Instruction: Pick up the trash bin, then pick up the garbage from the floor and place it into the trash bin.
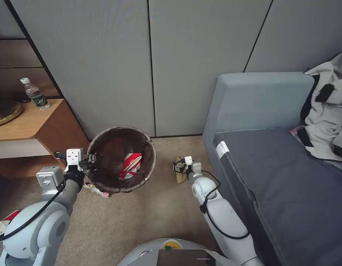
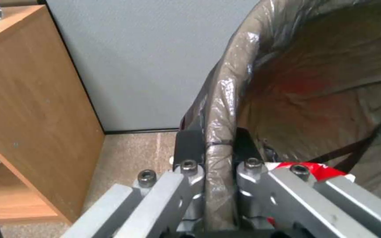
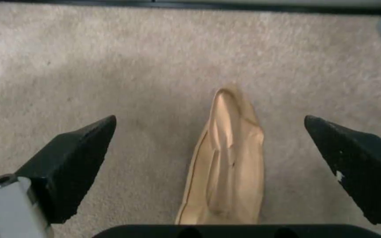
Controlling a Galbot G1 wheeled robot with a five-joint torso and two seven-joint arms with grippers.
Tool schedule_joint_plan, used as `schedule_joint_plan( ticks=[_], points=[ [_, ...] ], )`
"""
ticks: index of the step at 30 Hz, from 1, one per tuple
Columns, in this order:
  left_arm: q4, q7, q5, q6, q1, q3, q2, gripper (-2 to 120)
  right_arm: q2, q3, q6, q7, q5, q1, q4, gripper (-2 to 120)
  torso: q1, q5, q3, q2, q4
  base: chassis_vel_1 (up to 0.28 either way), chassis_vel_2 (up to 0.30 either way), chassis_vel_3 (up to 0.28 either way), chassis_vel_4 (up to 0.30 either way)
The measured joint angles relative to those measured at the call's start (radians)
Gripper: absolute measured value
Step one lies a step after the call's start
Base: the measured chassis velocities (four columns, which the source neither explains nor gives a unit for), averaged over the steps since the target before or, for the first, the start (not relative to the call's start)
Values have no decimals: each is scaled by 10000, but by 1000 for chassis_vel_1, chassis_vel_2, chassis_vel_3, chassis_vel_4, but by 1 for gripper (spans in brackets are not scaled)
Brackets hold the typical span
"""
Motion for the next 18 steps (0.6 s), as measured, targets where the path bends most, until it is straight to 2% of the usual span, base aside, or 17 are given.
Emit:
schedule_joint_plan(
  ticks=[18],
  points=[
    [7,-15,37,0,-82,86,-19,2,430,112,765,-110,-29,634,-2370,100,0,1,0,0,-1,0,0,0,0]
  ],
)
